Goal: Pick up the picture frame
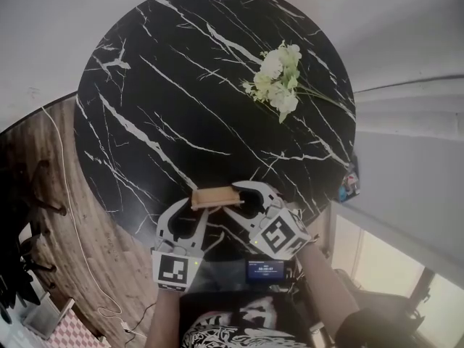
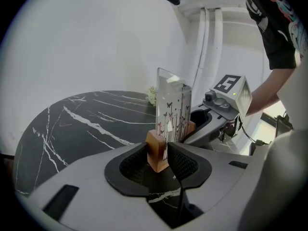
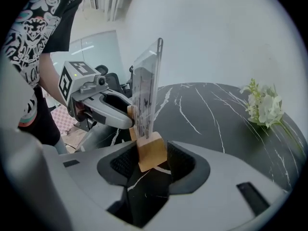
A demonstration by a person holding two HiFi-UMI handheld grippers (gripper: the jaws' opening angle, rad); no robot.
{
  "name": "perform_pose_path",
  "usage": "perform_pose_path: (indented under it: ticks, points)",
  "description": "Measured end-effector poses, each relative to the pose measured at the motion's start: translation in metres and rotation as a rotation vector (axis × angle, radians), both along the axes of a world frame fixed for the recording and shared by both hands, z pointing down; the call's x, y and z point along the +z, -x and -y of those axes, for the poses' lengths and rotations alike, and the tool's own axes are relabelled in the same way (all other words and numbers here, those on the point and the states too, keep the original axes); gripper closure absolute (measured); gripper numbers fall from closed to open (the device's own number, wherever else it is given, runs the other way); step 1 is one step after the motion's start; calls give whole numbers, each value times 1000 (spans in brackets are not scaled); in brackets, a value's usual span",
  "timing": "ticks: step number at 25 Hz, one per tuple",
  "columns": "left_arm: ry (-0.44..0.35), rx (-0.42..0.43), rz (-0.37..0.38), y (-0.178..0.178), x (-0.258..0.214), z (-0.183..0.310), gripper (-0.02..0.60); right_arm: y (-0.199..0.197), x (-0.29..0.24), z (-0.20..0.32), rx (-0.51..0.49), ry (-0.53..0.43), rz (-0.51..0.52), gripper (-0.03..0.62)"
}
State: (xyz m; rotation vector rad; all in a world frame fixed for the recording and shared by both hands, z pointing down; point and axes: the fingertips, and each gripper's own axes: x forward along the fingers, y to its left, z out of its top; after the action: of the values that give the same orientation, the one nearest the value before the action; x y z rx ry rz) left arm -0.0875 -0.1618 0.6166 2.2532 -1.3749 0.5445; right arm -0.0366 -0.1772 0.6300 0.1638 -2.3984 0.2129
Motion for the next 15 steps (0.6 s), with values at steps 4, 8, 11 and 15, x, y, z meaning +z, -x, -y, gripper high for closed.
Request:
perform_pose_path:
  ticks: [4, 8, 11, 15]
  points:
    - [5, 1, -11, 1, -1, 4, 443, -1, 0, 2, 44, 23, 1, 425]
    - [7, 11, -9, -1, -1, 4, 445, -2, 0, 0, 81, 38, 3, 425]
    - [6, 19, -11, -3, -2, 4, 445, -4, -1, -1, 95, 49, 1, 425]
    - [7, 27, -13, -4, -6, 4, 445, -6, -4, -2, 112, 68, -1, 425]
